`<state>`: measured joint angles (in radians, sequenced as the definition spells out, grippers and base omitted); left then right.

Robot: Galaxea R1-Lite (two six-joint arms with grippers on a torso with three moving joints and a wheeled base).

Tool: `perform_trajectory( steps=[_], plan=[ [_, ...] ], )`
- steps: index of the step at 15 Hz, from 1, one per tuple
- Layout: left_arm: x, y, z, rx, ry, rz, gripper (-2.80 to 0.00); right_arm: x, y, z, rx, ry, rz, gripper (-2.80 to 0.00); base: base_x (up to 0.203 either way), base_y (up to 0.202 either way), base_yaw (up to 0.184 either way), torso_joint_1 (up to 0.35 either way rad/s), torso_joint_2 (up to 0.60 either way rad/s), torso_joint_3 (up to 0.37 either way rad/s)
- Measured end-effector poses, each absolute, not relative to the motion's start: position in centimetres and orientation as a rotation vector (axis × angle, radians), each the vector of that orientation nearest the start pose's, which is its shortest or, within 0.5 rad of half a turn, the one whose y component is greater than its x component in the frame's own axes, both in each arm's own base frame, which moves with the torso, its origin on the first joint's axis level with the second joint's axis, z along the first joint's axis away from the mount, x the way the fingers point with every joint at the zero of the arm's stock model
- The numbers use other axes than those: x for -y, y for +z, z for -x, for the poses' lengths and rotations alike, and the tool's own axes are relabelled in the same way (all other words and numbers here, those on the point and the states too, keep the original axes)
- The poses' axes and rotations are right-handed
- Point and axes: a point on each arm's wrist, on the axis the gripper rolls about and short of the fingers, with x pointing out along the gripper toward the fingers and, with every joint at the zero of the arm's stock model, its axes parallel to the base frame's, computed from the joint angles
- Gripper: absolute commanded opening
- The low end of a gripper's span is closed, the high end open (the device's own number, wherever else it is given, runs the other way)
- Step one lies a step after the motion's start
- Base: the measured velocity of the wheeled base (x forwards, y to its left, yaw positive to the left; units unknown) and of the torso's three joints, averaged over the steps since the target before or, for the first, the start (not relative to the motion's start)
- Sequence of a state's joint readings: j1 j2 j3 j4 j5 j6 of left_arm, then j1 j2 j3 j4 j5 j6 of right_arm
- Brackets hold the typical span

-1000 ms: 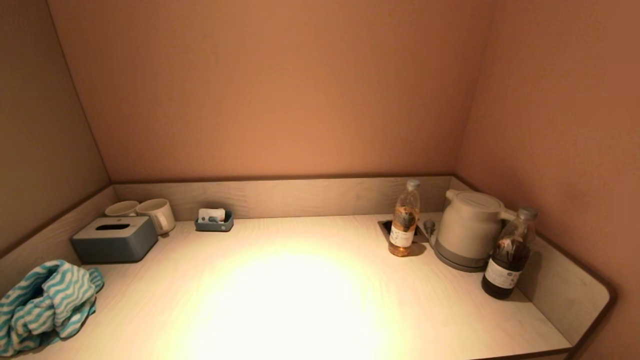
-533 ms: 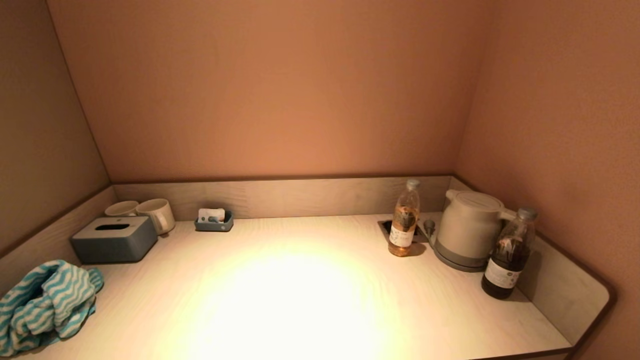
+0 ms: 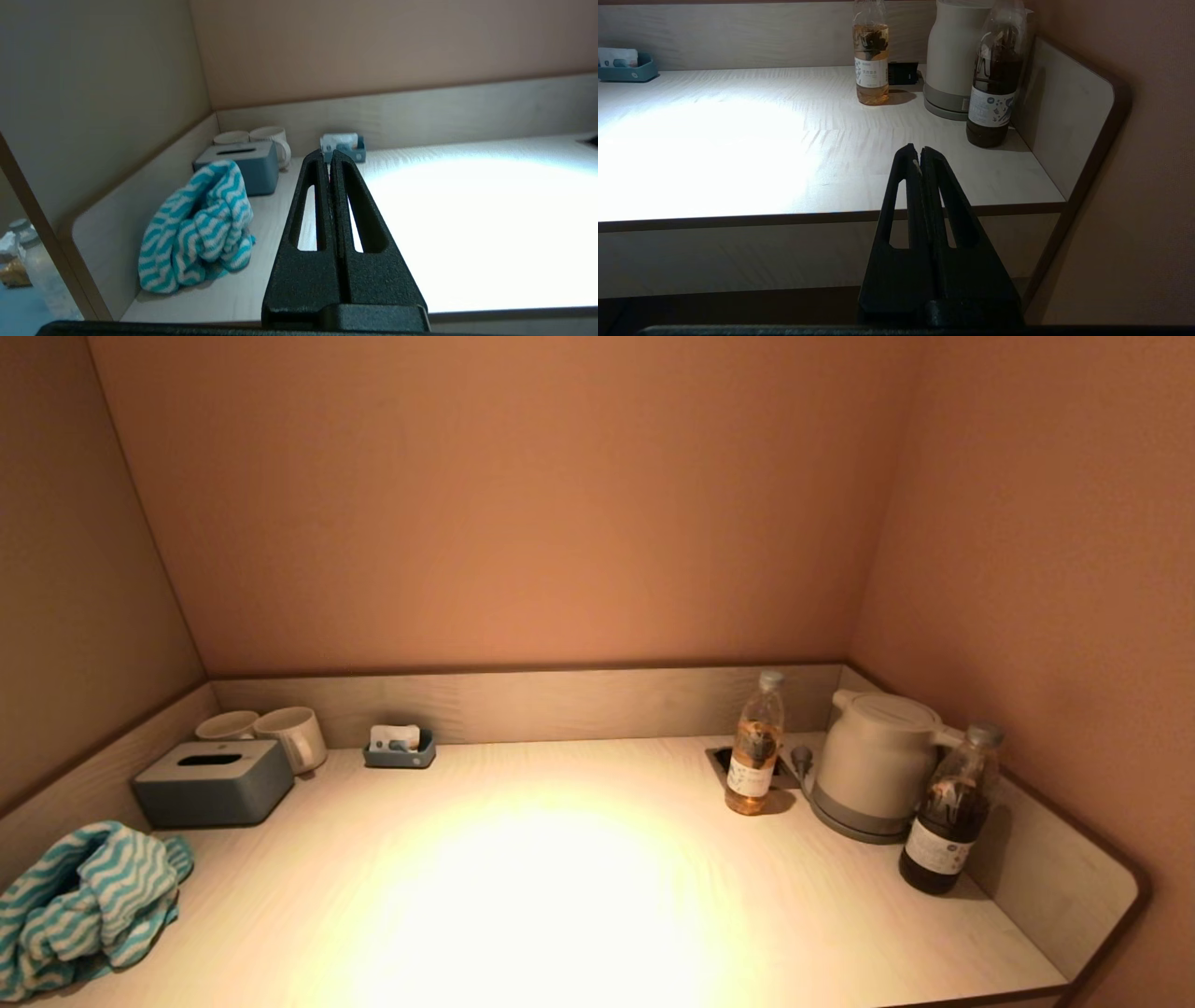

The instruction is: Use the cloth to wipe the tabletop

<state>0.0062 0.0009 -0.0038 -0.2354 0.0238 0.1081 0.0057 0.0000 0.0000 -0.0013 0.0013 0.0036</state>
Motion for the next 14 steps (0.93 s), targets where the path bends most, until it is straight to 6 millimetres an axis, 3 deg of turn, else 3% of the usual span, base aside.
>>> perform_trajectory(
  steps=[7,14],
  plan=[
    [0.1,7.5,2.3,-0.003,-0.015,-0.081,-2.8,0.0,7.6,2.3,0.001,0.007,-0.004,-2.8,0.0,0.0,0.0,0.0,0.0,0.0],
    [0.1,7.5,2.3,-0.008,-0.014,-0.075,-2.8,0.0,7.6,2.3,0.001,0.007,-0.005,-2.8,0.0,0.0,0.0,0.0,0.0,0.0]
  ],
)
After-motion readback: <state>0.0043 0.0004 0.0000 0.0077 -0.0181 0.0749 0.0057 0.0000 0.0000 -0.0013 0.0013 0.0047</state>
